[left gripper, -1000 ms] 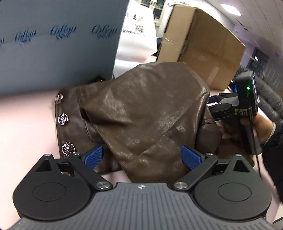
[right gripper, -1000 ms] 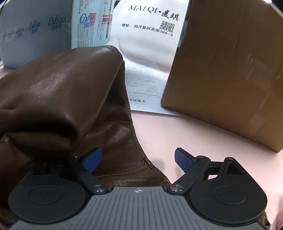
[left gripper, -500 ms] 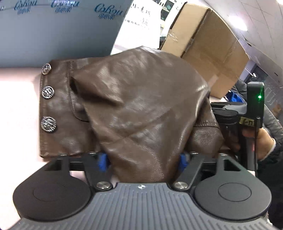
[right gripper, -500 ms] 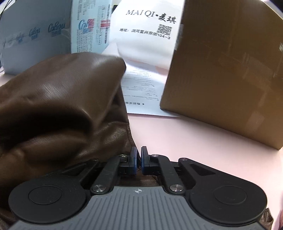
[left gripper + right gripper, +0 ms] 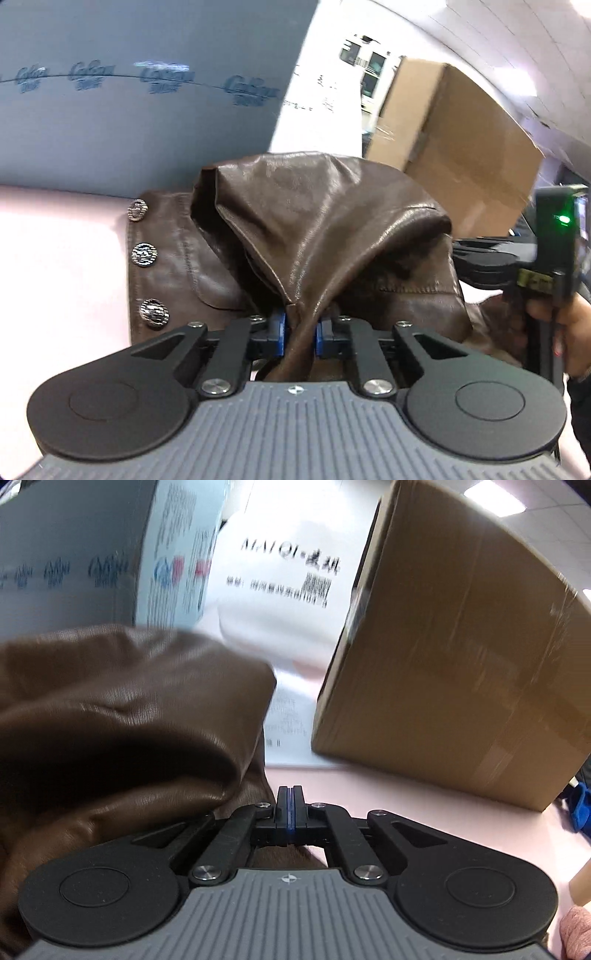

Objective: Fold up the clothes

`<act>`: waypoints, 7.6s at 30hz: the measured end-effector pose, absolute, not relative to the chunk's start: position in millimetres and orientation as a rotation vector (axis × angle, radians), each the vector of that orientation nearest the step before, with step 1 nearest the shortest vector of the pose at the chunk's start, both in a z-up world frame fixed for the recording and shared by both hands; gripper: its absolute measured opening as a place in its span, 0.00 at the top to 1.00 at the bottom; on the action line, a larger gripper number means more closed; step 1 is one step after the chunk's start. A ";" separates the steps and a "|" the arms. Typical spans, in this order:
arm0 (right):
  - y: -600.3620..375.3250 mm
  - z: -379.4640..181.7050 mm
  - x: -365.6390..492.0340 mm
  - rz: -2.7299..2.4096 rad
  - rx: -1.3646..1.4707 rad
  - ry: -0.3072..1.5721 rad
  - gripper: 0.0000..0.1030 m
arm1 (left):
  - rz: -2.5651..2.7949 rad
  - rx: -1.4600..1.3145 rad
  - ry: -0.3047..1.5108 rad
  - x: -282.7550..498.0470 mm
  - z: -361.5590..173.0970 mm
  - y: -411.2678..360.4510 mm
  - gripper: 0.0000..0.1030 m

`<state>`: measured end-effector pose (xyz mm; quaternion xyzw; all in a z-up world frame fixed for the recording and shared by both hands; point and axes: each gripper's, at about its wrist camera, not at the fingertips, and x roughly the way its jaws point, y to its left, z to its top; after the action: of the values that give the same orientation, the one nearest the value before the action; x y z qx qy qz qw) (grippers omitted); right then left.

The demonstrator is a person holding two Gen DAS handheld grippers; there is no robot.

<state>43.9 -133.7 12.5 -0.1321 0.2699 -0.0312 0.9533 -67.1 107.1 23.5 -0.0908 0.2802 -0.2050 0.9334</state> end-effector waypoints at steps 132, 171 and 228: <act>-136.9 198.3 -144.5 0.473 -0.182 -0.047 0.93 | -0.465 0.057 0.120 -191.7 207.0 140.3 0.88; -115.1 42.2 -232.6 1.099 -0.148 0.355 0.23 | -0.377 0.376 0.611 -149.0 118.1 79.7 0.10; -233.3 32.7 -124.4 0.129 0.188 0.460 0.04 | -0.459 0.065 0.776 -119.1 25.9 137.2 0.59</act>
<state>-124.4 -233.3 32.7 0.0929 0.2276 0.0636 0.9672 -119.1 137.2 25.9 0.0315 0.3752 -0.2216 0.8995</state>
